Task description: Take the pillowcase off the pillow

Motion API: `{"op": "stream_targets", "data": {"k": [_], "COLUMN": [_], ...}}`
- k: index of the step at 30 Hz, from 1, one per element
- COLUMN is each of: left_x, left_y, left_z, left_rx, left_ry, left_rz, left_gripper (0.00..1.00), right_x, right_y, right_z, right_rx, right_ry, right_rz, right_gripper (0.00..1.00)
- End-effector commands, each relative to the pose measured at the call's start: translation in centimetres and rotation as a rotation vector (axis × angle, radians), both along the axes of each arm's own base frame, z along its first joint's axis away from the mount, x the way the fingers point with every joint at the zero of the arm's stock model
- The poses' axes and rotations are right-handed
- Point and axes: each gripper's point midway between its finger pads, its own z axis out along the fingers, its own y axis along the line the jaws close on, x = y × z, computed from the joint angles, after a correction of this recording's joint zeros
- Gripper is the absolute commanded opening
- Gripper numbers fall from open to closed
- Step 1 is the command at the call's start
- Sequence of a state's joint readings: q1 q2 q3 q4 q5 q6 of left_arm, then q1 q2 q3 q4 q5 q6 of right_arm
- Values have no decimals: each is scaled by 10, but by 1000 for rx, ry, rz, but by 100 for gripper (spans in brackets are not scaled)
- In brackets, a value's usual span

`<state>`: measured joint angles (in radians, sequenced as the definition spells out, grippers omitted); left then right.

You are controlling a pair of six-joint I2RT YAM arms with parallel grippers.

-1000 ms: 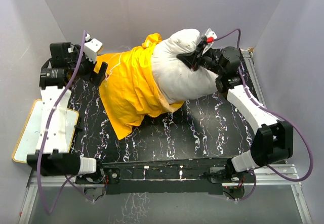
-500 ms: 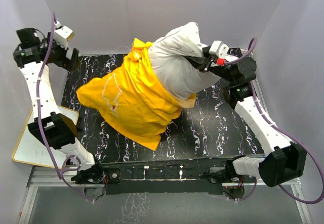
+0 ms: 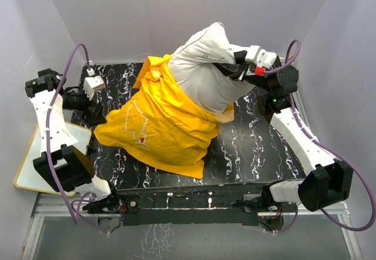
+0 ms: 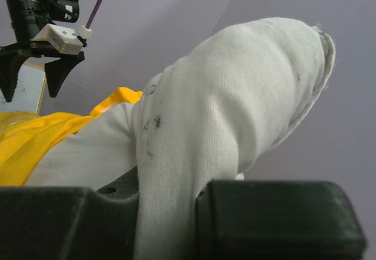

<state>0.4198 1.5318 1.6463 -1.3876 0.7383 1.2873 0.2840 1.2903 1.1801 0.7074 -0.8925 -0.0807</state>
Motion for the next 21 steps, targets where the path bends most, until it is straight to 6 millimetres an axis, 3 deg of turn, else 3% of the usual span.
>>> {"op": "stream_targets", "data": {"k": [1, 8, 18, 21], "left_x": [-21, -32, 7, 5], "left_y": [-23, -25, -11, -18], "left_z": [7, -27, -56, -63], "left_rx": [-53, -41, -42, -82], "left_ry": [-75, -54, -118, -105], "left_rz": [-51, -30, 3, -39], "left_gripper": [97, 97, 97, 92], "right_x": [-16, -21, -35, -35], "right_y": [-24, -22, -13, -12], "right_z": [71, 70, 64, 62], "right_rx": [113, 86, 67, 68], "right_ry": [-242, -246, -239, -228], "right_rz": [-128, -92, 11, 21], "right_gripper": [8, 8, 8, 8]}}
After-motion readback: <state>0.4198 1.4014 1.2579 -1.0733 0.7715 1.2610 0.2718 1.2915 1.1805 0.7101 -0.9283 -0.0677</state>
